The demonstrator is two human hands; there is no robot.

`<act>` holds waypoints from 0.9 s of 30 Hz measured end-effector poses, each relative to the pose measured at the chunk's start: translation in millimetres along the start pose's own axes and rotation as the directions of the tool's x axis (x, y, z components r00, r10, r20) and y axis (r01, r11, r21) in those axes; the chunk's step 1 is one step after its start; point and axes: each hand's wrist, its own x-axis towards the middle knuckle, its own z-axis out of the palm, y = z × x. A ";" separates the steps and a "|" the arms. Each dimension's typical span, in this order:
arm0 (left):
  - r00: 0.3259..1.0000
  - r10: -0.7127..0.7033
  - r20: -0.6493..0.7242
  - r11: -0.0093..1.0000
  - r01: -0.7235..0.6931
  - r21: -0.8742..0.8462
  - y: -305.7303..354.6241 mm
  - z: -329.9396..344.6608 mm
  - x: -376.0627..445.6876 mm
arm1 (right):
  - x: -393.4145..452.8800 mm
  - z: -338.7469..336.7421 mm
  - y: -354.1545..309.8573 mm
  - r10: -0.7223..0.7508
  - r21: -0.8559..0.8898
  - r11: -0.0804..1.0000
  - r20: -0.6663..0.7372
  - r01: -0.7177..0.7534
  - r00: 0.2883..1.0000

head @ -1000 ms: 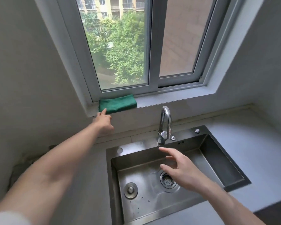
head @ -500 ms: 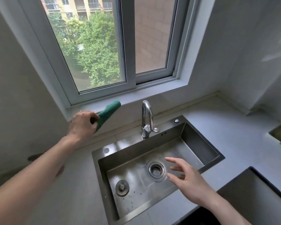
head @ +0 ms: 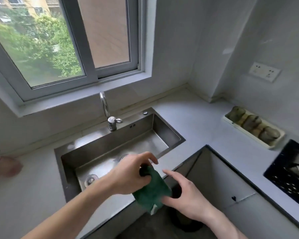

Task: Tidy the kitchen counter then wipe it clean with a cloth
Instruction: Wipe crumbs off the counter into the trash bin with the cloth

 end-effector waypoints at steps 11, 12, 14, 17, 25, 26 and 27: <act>0.999 0.045 0.018 0.998 -0.044 -0.048 92.4 165.1 78.8 | -111.1 -92.2 145.0 0.215 0.095 0.976 -0.254 -0.197 0.943; 0.999 0.017 0.034 0.999 -0.015 -0.033 88.6 174.0 83.2 | -113.4 -97.5 157.3 0.232 0.093 0.973 -0.299 -0.213 0.926; 0.995 -0.032 0.091 1.000 0.032 0.001 79.0 189.0 88.0 | -114.4 -107.8 180.9 0.267 0.059 0.962 -0.387 -0.266 0.882; 0.971 -0.105 0.215 0.993 0.089 0.082 59.3 207.2 95.6 | -111.6 -122.7 212.2 0.336 0.027 0.930 -0.466 -0.366 0.818; 0.914 -0.173 0.367 0.982 0.130 0.140 24.6 242.6 152.9 | -87.2 -177.0 259.1 0.435 0.033 0.872 -0.510 -0.489 0.742; 0.907 -0.177 0.381 0.982 0.136 0.134 24.5 245.6 160.5 | -82.1 -183.6 261.2 0.429 0.035 0.874 -0.522 -0.484 0.737; 0.903 -0.183 0.390 0.982 0.148 0.118 22.6 251.0 167.9 | -74.1 -191.5 264.6 0.429 0.041 0.875 -0.528 -0.482 0.733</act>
